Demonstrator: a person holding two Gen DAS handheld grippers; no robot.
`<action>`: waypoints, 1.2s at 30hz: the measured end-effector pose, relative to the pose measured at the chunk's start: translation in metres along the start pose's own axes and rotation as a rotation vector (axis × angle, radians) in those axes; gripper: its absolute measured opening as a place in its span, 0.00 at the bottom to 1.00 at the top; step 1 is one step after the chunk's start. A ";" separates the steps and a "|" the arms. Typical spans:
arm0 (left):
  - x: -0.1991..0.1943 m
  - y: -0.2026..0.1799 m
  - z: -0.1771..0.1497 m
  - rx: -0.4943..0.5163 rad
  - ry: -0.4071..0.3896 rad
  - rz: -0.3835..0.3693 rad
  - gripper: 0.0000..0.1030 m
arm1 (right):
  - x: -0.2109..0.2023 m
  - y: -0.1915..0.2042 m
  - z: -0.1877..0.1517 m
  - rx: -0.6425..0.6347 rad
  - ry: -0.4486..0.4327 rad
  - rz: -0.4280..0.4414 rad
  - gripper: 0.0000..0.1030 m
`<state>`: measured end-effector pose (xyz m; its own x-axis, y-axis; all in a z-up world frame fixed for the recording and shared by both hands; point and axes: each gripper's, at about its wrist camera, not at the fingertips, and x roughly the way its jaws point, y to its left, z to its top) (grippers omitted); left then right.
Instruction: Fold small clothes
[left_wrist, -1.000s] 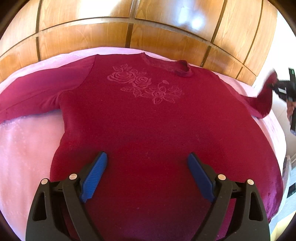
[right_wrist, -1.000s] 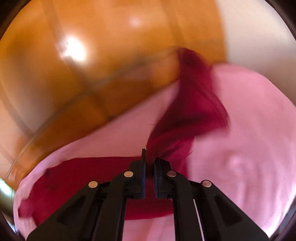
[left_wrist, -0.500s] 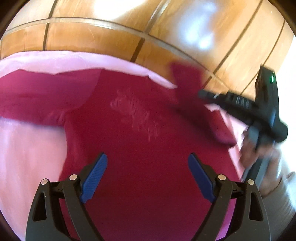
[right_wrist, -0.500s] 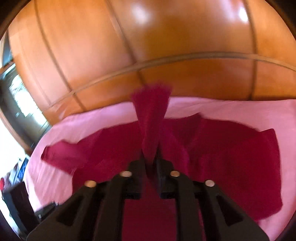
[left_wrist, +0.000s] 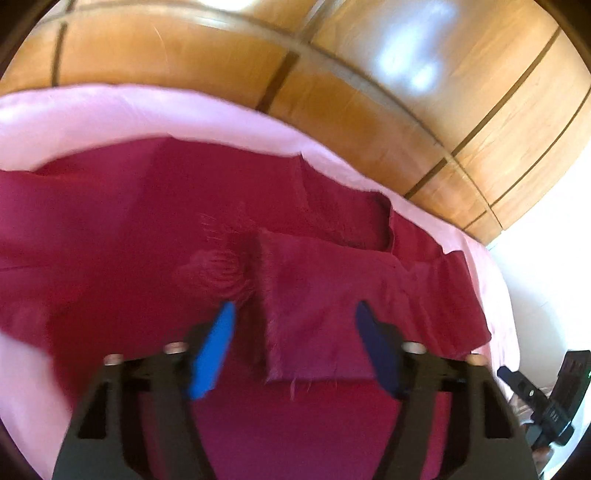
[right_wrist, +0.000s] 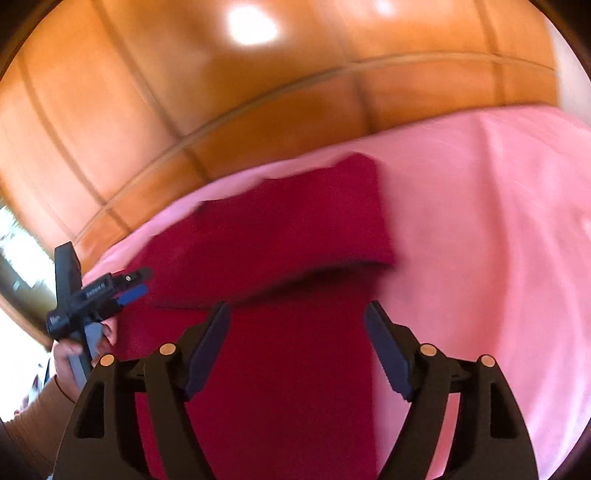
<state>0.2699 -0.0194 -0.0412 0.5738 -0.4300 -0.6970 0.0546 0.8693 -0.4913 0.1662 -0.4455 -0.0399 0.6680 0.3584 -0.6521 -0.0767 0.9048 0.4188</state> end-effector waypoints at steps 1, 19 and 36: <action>0.008 -0.002 0.002 0.009 0.023 0.000 0.28 | -0.004 -0.008 0.004 0.026 -0.007 -0.009 0.73; 0.006 0.022 0.023 0.063 -0.053 0.266 0.15 | 0.131 0.040 0.029 -0.136 0.035 -0.173 0.68; -0.175 0.132 -0.058 -0.288 -0.309 0.222 0.79 | 0.145 0.053 0.026 -0.257 0.075 -0.224 0.98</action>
<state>0.1296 0.1561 -0.0142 0.7644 -0.1109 -0.6351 -0.3008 0.8100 -0.5035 0.2787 -0.3511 -0.0957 0.6336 0.1520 -0.7586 -0.1248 0.9877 0.0937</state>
